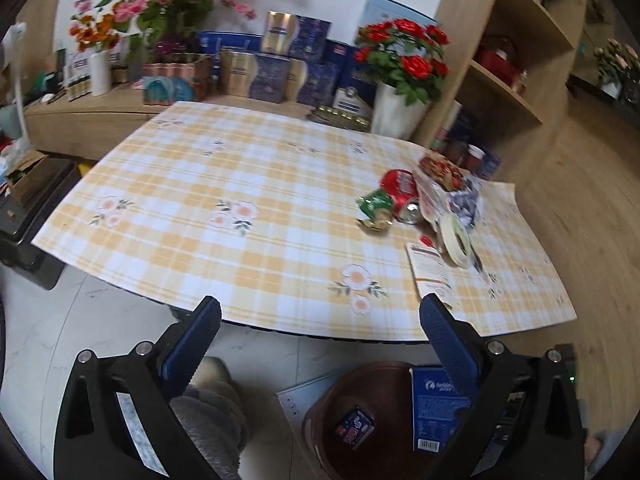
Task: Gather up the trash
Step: 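Drop the milk carton into the brown bin with the left tool while the right tool carries the bag, then lower the Luckin Coffee bag into the brown bin and open the right tool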
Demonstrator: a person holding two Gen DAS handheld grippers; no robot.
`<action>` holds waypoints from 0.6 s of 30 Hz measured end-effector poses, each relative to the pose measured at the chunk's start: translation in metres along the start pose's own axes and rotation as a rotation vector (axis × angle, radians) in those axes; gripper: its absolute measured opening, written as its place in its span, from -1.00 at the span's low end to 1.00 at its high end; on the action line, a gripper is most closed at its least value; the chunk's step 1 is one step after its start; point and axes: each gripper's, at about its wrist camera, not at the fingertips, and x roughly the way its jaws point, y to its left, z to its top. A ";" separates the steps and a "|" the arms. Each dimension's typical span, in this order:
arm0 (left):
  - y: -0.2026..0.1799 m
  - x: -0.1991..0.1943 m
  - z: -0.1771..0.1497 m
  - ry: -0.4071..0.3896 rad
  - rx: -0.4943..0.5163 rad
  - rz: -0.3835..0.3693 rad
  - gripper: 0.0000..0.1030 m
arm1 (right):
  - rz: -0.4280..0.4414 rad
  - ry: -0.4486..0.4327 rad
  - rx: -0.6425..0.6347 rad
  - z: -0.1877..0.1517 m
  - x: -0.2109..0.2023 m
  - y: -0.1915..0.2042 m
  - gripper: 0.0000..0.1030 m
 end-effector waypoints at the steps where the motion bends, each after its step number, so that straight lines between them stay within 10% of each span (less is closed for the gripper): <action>1: 0.002 0.000 0.000 0.001 -0.005 0.003 0.89 | -0.008 0.022 0.009 0.001 0.008 -0.002 -0.65; 15: 0.002 0.003 -0.008 0.014 0.004 0.019 0.89 | -0.067 0.147 0.112 0.008 0.062 -0.024 -0.64; 18: 0.001 0.005 -0.009 0.024 0.006 0.023 0.89 | -0.033 0.125 0.136 0.008 0.057 -0.029 -0.01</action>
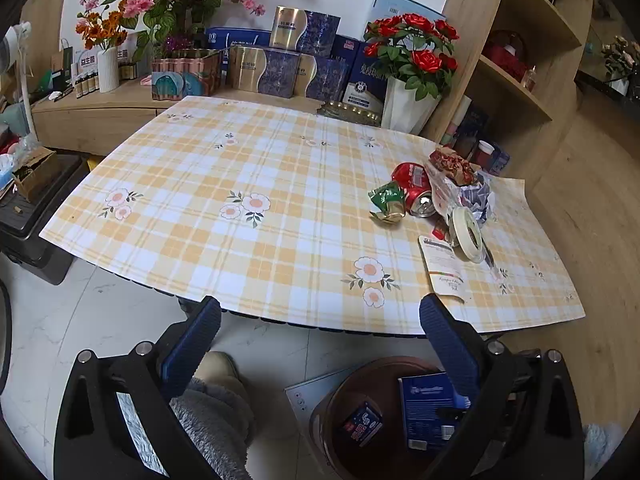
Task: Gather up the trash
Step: 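Lower the Luckin Coffee bag into the brown bin and open the right tool, then grasp the crumpled foil with the right tool while the left tool grasps the green wrapper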
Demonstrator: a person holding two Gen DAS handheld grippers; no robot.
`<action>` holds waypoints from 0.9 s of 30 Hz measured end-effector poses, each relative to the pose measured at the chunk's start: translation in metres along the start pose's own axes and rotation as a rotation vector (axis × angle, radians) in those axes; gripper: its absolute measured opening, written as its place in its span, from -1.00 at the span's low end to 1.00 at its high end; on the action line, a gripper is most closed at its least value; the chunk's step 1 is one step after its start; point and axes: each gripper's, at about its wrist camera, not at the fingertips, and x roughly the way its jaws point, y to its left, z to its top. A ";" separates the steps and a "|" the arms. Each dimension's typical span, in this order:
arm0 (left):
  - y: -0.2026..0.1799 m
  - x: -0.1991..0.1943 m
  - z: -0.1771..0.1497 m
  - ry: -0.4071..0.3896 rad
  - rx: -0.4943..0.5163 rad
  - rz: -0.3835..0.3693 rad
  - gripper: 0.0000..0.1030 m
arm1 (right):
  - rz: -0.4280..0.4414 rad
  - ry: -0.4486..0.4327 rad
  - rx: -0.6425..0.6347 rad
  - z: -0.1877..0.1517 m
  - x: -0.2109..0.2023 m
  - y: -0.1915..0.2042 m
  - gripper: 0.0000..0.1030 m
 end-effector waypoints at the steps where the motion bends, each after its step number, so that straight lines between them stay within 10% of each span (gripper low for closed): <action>1: 0.000 0.001 0.000 0.005 0.001 0.001 0.89 | 0.009 -0.015 0.004 0.000 -0.003 0.000 0.43; 6: -0.001 0.003 -0.002 0.011 0.002 -0.003 0.89 | 0.030 -0.123 -0.001 0.000 -0.033 0.002 0.90; 16: -0.013 0.007 0.000 -0.002 0.064 -0.053 0.89 | 0.001 -0.428 -0.037 0.003 -0.117 0.001 0.89; 27: -0.027 0.013 0.011 -0.054 0.161 -0.015 0.89 | -0.067 -0.572 0.032 0.015 -0.156 -0.025 0.89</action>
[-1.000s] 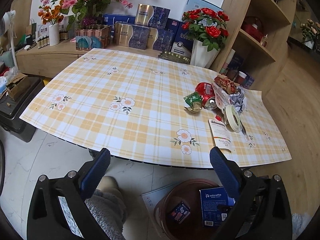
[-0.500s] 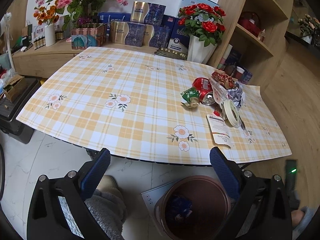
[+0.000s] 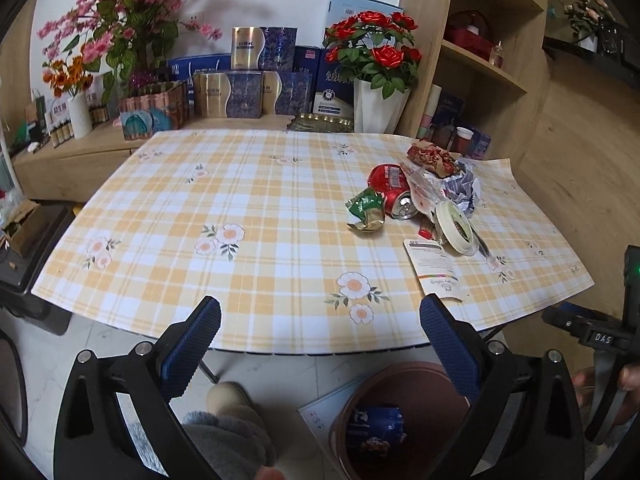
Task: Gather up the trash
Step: 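Grasp the crumpled foil with the right tool while the left tool grasps the green wrapper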
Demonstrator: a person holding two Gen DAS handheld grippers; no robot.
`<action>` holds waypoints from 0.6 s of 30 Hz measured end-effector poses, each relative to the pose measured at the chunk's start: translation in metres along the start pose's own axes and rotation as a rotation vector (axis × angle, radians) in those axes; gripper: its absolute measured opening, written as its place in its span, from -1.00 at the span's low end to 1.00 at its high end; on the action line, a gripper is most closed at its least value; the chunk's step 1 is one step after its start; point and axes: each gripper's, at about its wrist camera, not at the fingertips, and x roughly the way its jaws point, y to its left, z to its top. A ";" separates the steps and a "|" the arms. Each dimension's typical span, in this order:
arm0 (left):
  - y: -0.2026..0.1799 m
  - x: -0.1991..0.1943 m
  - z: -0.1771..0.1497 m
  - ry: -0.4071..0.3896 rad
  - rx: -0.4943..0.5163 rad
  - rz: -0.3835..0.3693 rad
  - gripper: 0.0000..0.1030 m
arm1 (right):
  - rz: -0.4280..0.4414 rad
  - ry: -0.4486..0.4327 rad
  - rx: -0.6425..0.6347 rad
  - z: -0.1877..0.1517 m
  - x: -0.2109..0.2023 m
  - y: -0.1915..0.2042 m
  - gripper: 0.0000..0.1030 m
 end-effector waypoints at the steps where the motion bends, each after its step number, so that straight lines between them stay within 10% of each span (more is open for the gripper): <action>1: 0.001 0.002 0.002 -0.002 -0.009 -0.016 0.89 | -0.006 0.005 0.001 0.001 0.001 -0.002 0.89; 18: -0.008 0.088 0.012 0.226 -0.129 -0.071 0.89 | -0.058 -0.011 -0.052 0.034 0.012 -0.004 0.89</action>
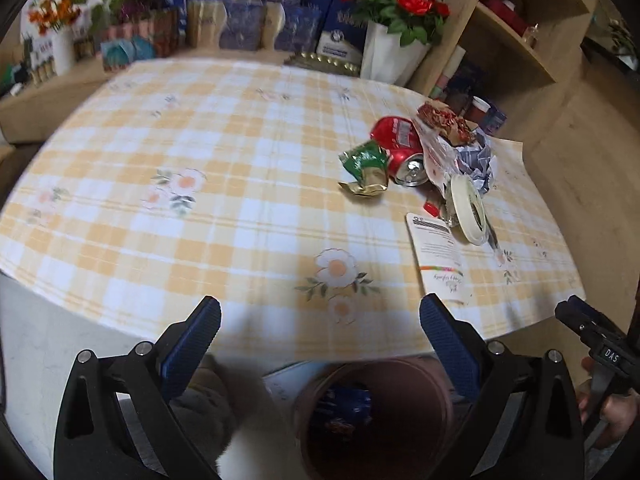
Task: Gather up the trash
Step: 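Grasp the crumpled foil with the right tool while the left tool grasps the green wrapper, then carry the foil to the bin and release it with the right tool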
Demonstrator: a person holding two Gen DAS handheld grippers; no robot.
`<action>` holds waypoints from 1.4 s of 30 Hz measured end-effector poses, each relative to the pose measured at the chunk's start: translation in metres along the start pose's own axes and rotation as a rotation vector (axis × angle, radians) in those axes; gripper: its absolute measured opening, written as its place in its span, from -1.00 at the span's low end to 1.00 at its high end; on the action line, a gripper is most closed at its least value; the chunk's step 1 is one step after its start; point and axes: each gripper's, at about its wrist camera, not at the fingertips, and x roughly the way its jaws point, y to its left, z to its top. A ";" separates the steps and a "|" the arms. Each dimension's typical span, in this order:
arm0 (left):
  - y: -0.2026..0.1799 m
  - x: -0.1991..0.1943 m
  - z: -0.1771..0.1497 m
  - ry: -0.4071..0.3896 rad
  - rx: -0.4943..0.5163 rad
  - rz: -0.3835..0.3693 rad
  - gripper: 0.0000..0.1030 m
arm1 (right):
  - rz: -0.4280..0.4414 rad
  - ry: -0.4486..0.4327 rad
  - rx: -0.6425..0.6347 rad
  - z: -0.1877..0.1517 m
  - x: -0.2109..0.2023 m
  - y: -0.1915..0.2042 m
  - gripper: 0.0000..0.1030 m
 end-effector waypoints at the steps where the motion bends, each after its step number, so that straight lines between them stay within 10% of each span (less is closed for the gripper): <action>1: -0.002 0.005 0.003 0.000 0.001 -0.006 0.88 | 0.000 0.000 0.007 0.003 0.002 -0.002 0.89; 6: -0.019 0.048 0.043 0.012 0.017 -0.059 0.29 | 0.014 0.005 0.073 0.020 0.016 -0.023 0.89; 17: -0.047 0.140 0.104 0.107 0.052 -0.040 0.22 | 0.007 0.016 0.090 0.069 0.038 -0.051 0.89; 22: -0.045 0.147 0.104 0.135 0.082 -0.054 -0.60 | 0.020 -0.020 0.084 0.103 0.049 -0.062 0.89; 42: -0.010 0.057 0.080 -0.035 0.014 -0.078 -0.64 | 0.019 0.118 0.333 0.206 0.212 -0.076 0.67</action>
